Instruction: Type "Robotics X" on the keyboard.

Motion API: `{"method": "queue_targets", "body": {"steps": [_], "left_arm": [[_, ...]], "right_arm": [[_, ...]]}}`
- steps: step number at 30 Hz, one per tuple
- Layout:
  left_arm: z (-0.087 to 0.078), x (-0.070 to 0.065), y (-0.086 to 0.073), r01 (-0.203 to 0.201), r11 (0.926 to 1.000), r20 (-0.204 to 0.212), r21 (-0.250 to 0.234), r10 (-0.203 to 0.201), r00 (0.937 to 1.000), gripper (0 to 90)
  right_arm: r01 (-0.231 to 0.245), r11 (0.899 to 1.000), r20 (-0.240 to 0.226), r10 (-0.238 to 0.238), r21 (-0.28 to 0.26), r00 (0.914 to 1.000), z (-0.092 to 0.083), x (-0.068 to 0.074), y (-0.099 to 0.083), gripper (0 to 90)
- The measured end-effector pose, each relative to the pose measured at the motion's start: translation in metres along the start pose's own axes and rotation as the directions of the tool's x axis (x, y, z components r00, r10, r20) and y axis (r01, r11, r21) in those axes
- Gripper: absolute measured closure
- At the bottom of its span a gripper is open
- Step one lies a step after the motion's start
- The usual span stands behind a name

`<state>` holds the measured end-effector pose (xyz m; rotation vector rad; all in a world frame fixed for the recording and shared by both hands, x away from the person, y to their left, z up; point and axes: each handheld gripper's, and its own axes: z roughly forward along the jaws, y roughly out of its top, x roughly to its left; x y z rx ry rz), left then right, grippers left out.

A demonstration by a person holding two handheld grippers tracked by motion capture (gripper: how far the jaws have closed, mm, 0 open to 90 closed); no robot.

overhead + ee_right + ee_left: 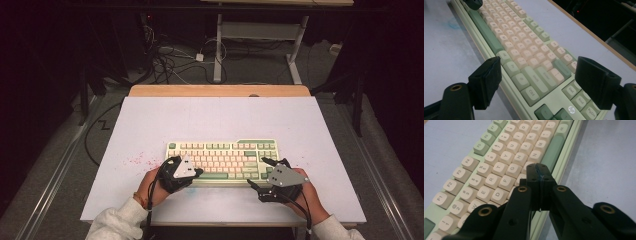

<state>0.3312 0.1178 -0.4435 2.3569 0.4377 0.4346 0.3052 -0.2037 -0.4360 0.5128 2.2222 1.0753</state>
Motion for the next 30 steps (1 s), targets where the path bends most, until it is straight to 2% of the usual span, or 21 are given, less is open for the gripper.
{"method": "queue_targets", "body": {"steps": [25, 29, 30], "left_arm": [[0.008, 0.003, -0.005, 0.002, 0.9993, -0.002, 0.037, -0.002, 1.0, 87.6], [0.012, 0.004, -0.007, 0.004, 0.9983, 0.01, 0.058, -0.005, 0.9999, 87.7], [0.013, 0.004, -0.008, 0.014, 0.999, 0.015, 0.042, -0.015, 0.9998, 87.8]], "right_arm": [[0.006, 1.0, -0.001, -0.006, 0.003, 1.0, 0.0, 0.001, 0.0, 22.4], [0.007, 1.0, -0.001, -0.007, 0.006, 1.0, 0.001, 0.001, 0.0, 22.3], [0.007, 1.0, 0.0, -0.007, 0.007, 1.0, 0.001, 0.001, 0.0, 22.4]]}}
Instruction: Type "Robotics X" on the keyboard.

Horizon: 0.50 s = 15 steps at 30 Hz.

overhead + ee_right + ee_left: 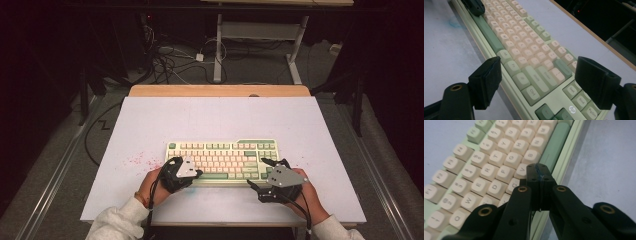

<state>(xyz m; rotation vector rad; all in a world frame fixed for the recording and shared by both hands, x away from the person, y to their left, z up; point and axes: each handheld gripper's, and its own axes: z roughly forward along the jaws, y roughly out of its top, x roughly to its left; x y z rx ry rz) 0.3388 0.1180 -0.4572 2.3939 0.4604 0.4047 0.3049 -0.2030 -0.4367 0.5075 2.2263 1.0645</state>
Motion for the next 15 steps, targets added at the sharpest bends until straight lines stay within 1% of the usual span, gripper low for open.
{"method": "queue_targets", "body": {"steps": [1, 2, 3, 4, 5, 8, 10, 13, 15], "left_arm": [[0.0, 0.001, 0.0, 0.005, 1.0, 0.003, -0.003, -0.005, 1.0, 87.8], [-0.001, 0.001, 0.001, -0.002, 1.0, -0.001, 0.002, 0.002, 1.0, 87.6], [-0.002, 0.0, 0.001, -0.011, 0.9999, -0.015, 0.005, 0.011, 0.9998, 87.5], [-0.003, 0.0, 0.002, -0.012, 0.9999, -0.023, -0.003, 0.012, 0.9997, 82.8], [-0.006, 0.001, 0.002, -0.007, 0.9998, -0.019, -0.019, 0.007, 0.9998, 82.8], [-0.011, 0.002, 0.003, -0.004, 0.9992, -0.034, -0.039, 0.002, 0.9994, 82.7], [-0.012, 0.001, 0.003, -0.008, 0.999, -0.046, -0.043, 0.006, 0.9989, 79.6], [-0.014, 0.002, 0.004, -0.01, 0.9986, -0.064, -0.053, 0.007, 0.9979, 68.8], [-0.017, 0.002, 0.004, -0.014, 0.9975, -0.065, -0.07, 0.009, 0.9978, 66.6]], "right_arm": [[0.001, 1.0, 0.004, -0.001, 0.002, 1.0, 0.0, 0.0, 0.0, 22.4], [0.0, 1.0, 0.008, 0.0, 0.006, 1.0, 0.0, -0.001, 0.0, 22.4], [-0.004, 1.0, 0.011, 0.003, 0.007, 0.9999, 0.0, -0.001, 0.0, 22.6], [-0.006, 1.0, 0.009, 0.006, 0.004, 0.9999, 0.0, -0.002, 0.0, 23.0], [-0.006, 1.0, 0.01, 0.006, 0.002, 0.9999, -0.001, -0.002, 0.0, 23.0], [-0.011, 1.0, 0.014, 0.011, -0.001, 0.9998, -0.002, -0.003, 0.0, 23.5], [-0.01, 1.0, 0.013, 0.01, 0.0, 0.9999, -0.002, -0.003, 0.0, 23.9], [-0.014, 1.0, 0.007, 0.014, -0.002, 0.9999, -0.002, -0.003, 0.0, 26.1], [-0.023, 1.0, 0.001, 0.023, -0.009, 0.9997, -0.003, -0.003, 0.0, 30.5]]}}
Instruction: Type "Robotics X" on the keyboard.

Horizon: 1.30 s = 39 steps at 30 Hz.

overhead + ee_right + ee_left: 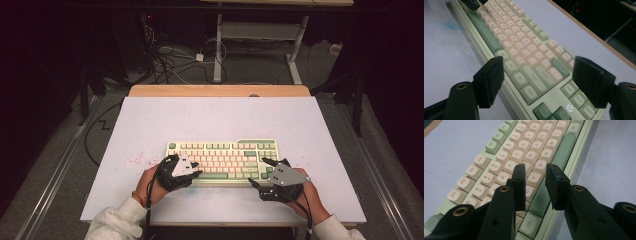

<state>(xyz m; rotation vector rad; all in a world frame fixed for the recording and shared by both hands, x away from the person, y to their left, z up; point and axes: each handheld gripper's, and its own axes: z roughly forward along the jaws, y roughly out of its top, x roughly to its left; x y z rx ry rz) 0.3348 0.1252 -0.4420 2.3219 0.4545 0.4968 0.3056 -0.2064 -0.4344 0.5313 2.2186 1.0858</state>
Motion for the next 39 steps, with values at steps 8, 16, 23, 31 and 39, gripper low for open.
{"method": "queue_targets", "body": {"steps": [8, 16, 23, 31, 39], "left_arm": [[-0.003, 0.001, 0.0, 0.008, 0.9992, -0.043, -0.04, -0.01, 0.999, 35.0], [-0.002, 0.0, -0.002, 0.025, 0.9978, -0.073, -0.062, -0.03, 0.9969, 21.0], [-0.008, 0.005, -0.006, 0.054, 0.9945, -0.106, -0.09, -0.063, 0.9923, 18.1], [-0.018, 0.01, -0.01, 0.07, 0.9919, -0.122, -0.106, -0.083, 0.9891, 18.1], [-0.025, 0.015, -0.014, 0.084, 0.9901, -0.133, -0.113, -0.099, 0.9862, 18.1]], "right_arm": [[-0.018, 1.0, -0.026, 0.018, 0.0, 0.9995, -0.002, -0.005, 0.0, 57.5], [-0.043, 0.999, -0.072, 0.044, 0.021, 0.9964, -0.005, -0.01, 0.0, 89.8], [-0.065, 0.997, -0.068, 0.068, 0.045, 0.9954, -0.004, -0.016, 0.0, 90.0], [-0.072, 0.995, -0.084, 0.078, 0.065, 0.9935, 0.0, -0.019, 0.0, 90.0], [-0.081, 0.992, -0.089, 0.089, 0.096, 0.992, 0.01, -0.02, 0.004, 90.0]]}}
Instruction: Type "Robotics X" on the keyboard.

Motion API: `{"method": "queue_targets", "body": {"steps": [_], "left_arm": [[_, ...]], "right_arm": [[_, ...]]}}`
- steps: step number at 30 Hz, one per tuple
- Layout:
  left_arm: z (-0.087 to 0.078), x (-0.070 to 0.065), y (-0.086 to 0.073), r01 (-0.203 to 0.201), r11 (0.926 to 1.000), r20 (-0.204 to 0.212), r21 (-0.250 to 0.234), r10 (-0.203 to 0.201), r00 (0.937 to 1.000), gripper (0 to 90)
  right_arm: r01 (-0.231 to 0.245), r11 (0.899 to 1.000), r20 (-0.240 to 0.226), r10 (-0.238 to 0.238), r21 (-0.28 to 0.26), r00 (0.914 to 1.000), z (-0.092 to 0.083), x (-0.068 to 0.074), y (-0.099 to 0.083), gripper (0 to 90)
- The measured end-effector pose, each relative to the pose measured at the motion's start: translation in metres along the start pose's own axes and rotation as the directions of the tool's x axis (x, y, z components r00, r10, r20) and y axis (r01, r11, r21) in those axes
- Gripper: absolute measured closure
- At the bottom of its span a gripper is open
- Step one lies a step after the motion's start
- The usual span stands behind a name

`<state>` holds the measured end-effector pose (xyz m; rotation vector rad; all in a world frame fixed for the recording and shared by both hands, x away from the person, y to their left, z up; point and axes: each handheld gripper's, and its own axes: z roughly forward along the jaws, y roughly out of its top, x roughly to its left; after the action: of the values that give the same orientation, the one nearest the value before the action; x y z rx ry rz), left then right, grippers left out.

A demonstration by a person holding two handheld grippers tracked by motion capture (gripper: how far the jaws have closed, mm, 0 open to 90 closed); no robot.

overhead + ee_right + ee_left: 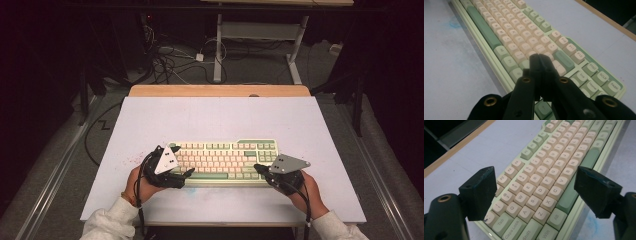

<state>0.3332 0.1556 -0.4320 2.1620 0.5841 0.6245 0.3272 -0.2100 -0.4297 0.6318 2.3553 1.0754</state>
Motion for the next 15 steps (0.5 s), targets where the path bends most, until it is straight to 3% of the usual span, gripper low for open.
{"method": "queue_targets", "body": {"steps": [15], "left_arm": [[-0.002, 0.001, -0.003, -0.008, 0.9998, -0.003, 0.019, 0.008, 1.0, 18.1]], "right_arm": [[-0.005, 0.997, -0.007, 0.006, 0.078, 1.0, 0.023, 0.0, 0.003, 90.0]]}}
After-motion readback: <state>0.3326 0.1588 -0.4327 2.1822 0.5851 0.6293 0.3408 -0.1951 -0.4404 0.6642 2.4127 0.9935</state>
